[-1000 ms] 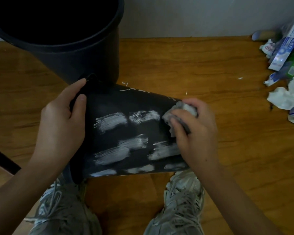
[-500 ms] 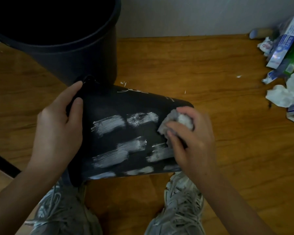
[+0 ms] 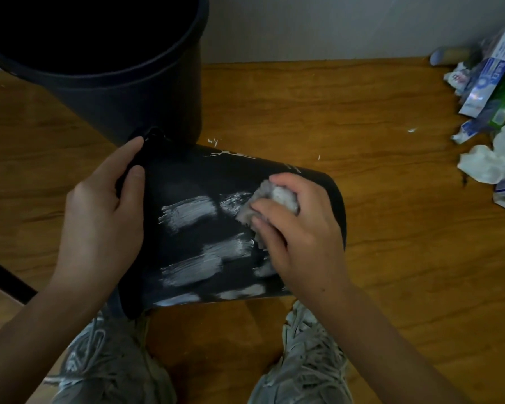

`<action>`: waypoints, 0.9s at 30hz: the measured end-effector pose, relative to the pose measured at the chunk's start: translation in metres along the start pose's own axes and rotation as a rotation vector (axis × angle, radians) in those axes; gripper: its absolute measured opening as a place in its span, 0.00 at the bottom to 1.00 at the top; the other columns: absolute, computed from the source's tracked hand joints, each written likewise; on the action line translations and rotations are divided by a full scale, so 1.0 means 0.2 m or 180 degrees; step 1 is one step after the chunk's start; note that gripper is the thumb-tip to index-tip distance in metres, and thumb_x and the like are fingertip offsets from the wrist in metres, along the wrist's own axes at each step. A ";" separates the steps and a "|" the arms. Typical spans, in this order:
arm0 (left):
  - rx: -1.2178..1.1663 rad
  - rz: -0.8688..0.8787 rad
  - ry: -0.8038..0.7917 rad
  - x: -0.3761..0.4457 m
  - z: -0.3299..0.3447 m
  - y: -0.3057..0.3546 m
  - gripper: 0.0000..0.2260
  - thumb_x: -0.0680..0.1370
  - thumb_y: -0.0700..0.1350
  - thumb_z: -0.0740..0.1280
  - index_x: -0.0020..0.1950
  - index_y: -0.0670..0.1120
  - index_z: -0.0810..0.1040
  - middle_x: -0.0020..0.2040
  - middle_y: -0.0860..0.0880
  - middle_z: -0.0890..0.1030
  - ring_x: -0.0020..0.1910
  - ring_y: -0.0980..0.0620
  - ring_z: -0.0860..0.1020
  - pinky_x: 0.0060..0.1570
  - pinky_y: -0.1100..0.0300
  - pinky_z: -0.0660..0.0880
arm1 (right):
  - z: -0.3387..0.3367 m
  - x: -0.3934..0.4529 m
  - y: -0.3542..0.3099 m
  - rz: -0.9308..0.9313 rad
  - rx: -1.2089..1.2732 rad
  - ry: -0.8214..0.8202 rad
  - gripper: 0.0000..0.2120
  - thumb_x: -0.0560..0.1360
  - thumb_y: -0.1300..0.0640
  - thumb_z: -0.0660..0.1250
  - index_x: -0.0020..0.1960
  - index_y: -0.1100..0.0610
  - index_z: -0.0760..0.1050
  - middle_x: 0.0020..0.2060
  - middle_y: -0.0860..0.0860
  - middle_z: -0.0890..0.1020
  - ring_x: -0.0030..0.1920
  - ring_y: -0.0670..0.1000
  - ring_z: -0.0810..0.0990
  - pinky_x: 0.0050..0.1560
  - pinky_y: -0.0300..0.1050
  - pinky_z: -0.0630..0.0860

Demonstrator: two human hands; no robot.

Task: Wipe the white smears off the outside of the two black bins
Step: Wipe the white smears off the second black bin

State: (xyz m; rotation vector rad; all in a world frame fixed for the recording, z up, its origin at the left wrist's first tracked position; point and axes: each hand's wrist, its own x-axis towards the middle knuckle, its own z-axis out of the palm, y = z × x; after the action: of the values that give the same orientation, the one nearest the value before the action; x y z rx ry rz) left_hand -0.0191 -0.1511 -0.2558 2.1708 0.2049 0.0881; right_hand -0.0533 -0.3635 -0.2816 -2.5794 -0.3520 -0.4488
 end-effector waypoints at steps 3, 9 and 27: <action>-0.0061 0.0005 -0.0013 0.01 0.00 -0.01 0.16 0.83 0.43 0.58 0.71 0.48 0.71 0.41 0.66 0.71 0.36 0.77 0.72 0.38 0.83 0.66 | 0.00 0.07 -0.01 0.0109 -0.0018 -0.0045 0.10 0.77 0.56 0.66 0.53 0.60 0.82 0.57 0.60 0.78 0.57 0.58 0.76 0.55 0.39 0.70; -0.0107 -0.0029 -0.0045 0.00 -0.01 -0.02 0.17 0.83 0.43 0.58 0.71 0.49 0.71 0.42 0.67 0.72 0.37 0.77 0.72 0.39 0.82 0.67 | 0.05 0.18 -0.13 -0.0110 0.0094 -0.0367 0.08 0.76 0.58 0.67 0.51 0.59 0.82 0.57 0.58 0.77 0.57 0.56 0.74 0.52 0.41 0.70; -0.0092 -0.0014 -0.0189 -0.01 -0.03 -0.02 0.18 0.83 0.44 0.57 0.73 0.50 0.68 0.40 0.67 0.70 0.35 0.76 0.71 0.38 0.80 0.68 | -0.01 0.04 -0.13 -0.0074 0.0092 -0.0360 0.10 0.77 0.57 0.63 0.47 0.59 0.83 0.57 0.59 0.77 0.58 0.57 0.74 0.54 0.42 0.70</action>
State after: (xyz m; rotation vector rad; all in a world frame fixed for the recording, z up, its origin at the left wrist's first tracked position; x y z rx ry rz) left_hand -0.0223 -0.1456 -0.2556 2.1410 0.1736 0.0240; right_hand -0.0552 -0.3414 -0.2653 -2.5809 -0.4251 -0.3045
